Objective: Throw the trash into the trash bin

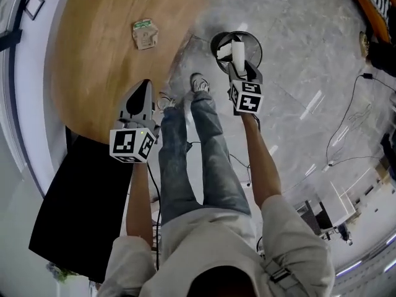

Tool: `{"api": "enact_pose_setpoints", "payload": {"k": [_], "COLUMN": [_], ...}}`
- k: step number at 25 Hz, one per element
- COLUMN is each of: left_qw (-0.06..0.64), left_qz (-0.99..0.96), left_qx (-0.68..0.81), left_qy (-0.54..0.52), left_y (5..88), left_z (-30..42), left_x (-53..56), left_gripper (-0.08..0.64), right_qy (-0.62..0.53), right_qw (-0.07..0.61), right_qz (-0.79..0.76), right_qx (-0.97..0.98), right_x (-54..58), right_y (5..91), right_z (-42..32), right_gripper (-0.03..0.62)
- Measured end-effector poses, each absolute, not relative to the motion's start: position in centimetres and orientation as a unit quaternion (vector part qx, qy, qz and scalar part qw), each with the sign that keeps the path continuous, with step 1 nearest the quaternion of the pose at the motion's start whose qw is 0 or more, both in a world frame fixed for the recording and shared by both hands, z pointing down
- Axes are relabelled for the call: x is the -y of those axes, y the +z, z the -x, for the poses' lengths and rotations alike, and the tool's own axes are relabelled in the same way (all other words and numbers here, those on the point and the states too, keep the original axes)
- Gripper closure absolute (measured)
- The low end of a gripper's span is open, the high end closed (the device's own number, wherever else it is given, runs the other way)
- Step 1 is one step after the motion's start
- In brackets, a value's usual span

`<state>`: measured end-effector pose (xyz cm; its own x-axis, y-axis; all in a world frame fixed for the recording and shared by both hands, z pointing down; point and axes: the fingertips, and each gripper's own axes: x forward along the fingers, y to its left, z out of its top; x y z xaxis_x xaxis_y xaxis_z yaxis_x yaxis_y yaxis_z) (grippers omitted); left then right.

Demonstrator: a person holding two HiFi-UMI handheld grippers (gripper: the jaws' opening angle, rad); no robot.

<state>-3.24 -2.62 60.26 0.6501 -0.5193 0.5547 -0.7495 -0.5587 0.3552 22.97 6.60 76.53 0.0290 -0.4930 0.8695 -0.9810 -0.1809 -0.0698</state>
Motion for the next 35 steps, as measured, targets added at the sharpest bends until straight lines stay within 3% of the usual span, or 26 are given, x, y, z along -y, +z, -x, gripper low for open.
{"api": "enact_pose_setpoints", "payload": {"k": [4, 16, 20, 35], "left_qw": [0.283, 0.282, 0.284, 0.306], "left_qz": [-0.872, -0.873, -0.866, -0.810], "left_qx": [0.342, 0.334, 0.357, 0.470], "left_qy": [0.209, 0.217, 0.207, 0.173], "left_y": [60.3, 60.3, 59.8, 58.0], "left_z": [0.3, -1.6, 0.0, 12.6], "left_x": [2.3, 1.0, 1.1, 1.4], "left_gripper": [0.541, 0.542, 0.542, 0.541], "right_qy": [0.425, 0.427, 0.423, 0.408], "right_qw": [0.296, 0.268, 0.250, 0.225], "right_qz": [-0.671, -0.652, -0.627, -0.536], "right_qx": [0.531, 0.567, 0.604, 0.704], "right_x": [-9.1, -8.0, -5.0, 7.4], "right_y": [78.6, 77.6, 76.2, 72.0], "right_z": [-26.6, -25.8, -22.2, -4.1], "right_gripper": [0.314, 0.299, 0.268, 0.259]}}
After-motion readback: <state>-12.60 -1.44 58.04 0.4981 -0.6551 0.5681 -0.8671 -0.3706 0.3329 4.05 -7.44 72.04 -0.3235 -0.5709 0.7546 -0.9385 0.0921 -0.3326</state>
